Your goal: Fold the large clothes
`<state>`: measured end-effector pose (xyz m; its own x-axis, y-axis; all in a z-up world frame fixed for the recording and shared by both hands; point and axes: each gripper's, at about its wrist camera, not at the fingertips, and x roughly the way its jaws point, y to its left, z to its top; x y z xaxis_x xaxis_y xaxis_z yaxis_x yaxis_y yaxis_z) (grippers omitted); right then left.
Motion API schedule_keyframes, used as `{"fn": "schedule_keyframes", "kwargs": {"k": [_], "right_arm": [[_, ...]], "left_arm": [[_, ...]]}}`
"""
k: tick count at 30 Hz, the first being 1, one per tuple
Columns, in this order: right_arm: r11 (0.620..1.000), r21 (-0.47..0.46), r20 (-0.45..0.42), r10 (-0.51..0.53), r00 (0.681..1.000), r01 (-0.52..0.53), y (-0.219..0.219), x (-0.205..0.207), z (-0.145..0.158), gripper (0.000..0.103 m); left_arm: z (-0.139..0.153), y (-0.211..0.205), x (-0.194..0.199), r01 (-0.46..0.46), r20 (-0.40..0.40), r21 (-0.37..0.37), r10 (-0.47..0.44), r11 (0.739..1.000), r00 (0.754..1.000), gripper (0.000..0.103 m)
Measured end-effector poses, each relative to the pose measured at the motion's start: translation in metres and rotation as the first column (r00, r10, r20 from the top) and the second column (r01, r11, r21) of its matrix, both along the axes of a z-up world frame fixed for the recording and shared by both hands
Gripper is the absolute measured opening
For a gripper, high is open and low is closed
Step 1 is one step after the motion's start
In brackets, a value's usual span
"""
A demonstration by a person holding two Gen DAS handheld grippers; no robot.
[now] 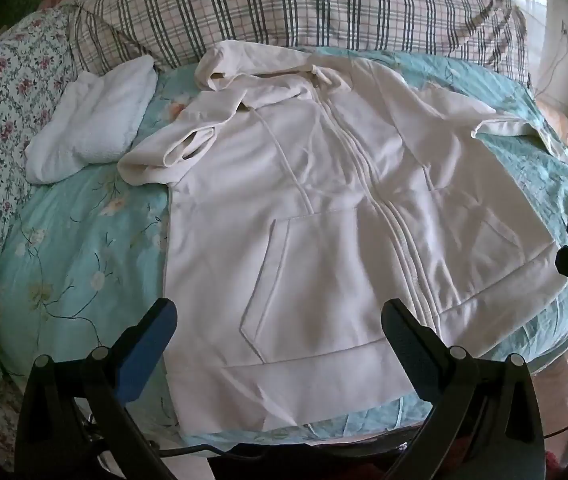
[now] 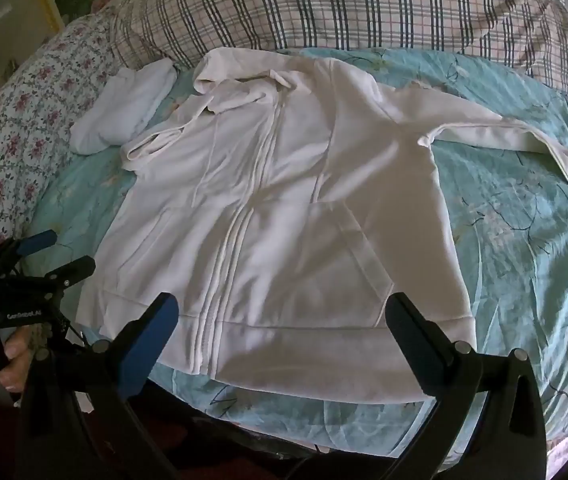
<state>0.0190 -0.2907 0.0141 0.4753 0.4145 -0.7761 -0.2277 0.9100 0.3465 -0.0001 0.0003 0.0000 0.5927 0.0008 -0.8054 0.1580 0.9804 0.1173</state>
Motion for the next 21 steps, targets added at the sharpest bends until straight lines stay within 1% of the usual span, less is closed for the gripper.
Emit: {"fn": "schedule_keyframes", "kwargs": {"k": [10,21], "right_arm": [[1.000,0.004,0.005,-0.005,1.000,0.005,0.0006,0.0001,0.0023,0.103],[1.000,0.009,0.005,-0.007,1.000,0.007,-0.0003,0.0013,0.0029,0.103]], "left_arm": [[-0.0003,0.0005,-0.0011,0.003,0.007,-0.023,-0.002,1.000,1.000,0.102],[-0.0019,0.0024,0.0029,0.001,0.008,-0.024,-0.001,1.000,1.000,0.102]]}}
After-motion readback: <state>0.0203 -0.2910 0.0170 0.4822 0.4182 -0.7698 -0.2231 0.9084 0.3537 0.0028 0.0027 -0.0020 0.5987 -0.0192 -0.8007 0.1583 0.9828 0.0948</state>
